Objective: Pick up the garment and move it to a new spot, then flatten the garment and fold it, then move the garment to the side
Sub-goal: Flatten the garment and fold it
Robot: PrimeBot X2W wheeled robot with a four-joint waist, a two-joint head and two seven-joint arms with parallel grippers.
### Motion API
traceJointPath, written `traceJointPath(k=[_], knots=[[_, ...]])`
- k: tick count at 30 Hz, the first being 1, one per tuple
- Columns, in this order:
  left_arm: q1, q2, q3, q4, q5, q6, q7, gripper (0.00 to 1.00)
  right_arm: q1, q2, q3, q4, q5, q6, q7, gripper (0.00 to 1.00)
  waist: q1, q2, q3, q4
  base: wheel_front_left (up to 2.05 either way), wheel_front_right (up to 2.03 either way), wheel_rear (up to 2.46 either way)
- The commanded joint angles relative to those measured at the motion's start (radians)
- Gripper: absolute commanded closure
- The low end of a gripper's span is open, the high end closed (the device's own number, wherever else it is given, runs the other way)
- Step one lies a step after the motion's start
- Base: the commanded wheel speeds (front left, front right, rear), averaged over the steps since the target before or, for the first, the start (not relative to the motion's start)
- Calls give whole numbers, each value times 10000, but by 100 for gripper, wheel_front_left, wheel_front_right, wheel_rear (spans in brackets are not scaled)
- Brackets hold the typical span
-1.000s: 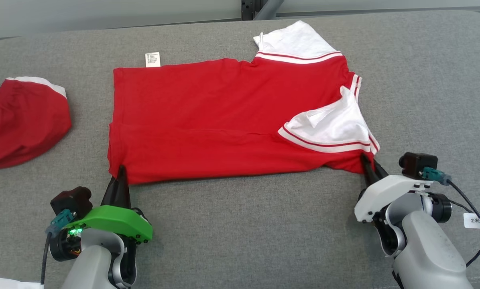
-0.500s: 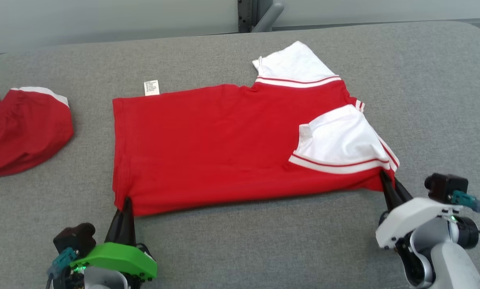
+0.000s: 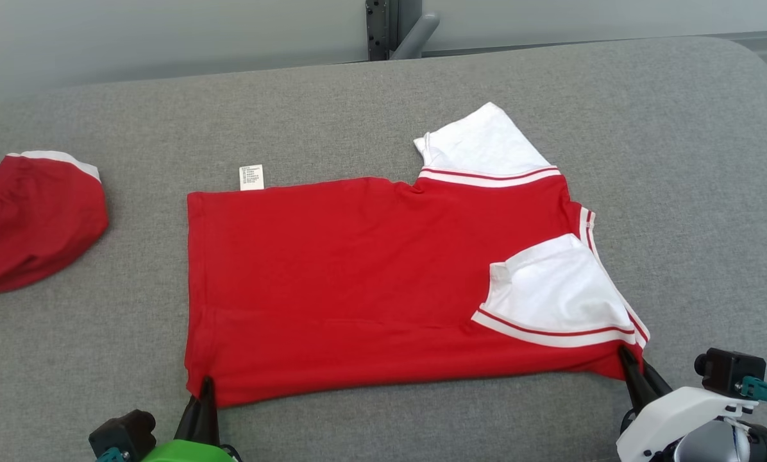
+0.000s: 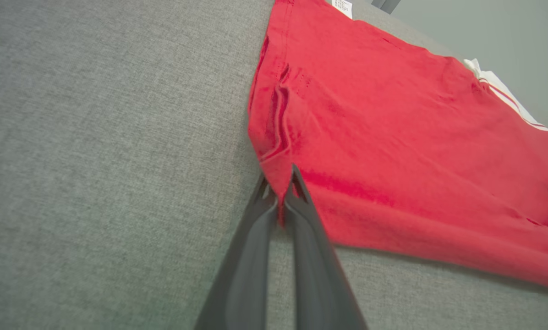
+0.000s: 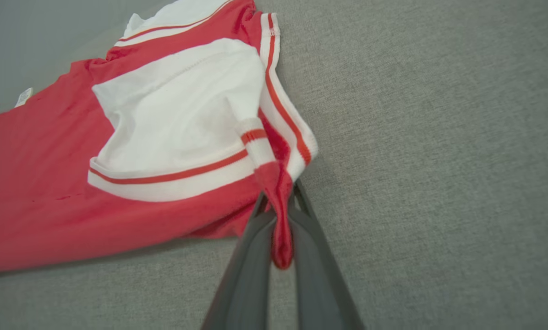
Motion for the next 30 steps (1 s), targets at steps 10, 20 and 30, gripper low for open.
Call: traceJointPath(k=[10,20,30], knots=[[350,344,82,-291,-33,256,343,0,402,-44,-482,-251,-273,-19,-54,0,0,24,11,-30,0,0,0],[-1209,1314,-102,-1125,766,292,1026,0,-324,-35,-819,-1808,-1219,-14,100,0,0,24,364,-215,0,0,0],[-5169,2354,-479,707,1273,-449,2886,0,-2468,-729,747,-2332,-1691,-14,670,0,0,24,1806,-648,0,0,0]])
